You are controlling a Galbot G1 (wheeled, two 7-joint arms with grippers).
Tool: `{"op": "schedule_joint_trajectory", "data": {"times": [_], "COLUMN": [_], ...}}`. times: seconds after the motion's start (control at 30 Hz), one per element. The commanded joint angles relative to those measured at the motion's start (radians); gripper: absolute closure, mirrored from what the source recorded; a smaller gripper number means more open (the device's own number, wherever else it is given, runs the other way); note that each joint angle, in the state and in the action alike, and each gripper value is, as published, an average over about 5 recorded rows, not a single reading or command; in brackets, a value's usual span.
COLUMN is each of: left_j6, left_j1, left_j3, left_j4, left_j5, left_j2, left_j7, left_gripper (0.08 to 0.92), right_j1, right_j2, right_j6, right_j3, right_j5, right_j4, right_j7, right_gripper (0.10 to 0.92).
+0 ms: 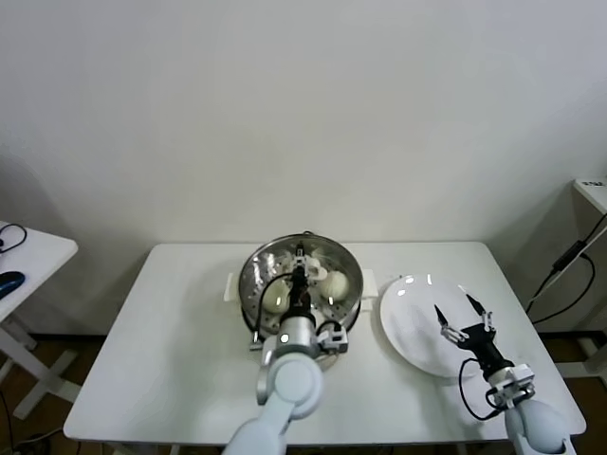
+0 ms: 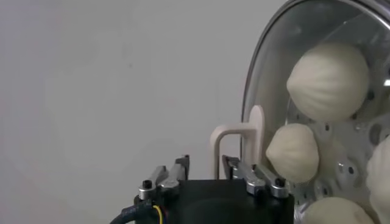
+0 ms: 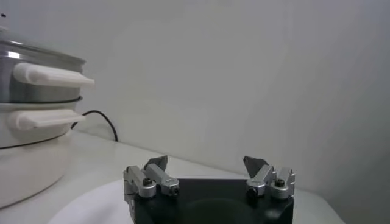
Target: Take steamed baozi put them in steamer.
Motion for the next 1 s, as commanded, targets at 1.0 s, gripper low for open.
{"op": "schedule_joint_trajectory", "data": {"times": [1.0], "left_j6": [-0.048], "left_j1": [0.13], "left_j3": [-0.021], "left_j4": [-0.3], "left_j5": [-0.14], "left_j2": [0.114], "left_j7": [0.043], "left_gripper": [0.177], "right_j1": [0.019], "right_j2": [-0.004], "right_j6": [0.004], "right_j3": [0.007], "right_j5": [-0.019], "right_j4": [-0.034], "right_j7": [-0.016], "right_gripper": [0.203]}}
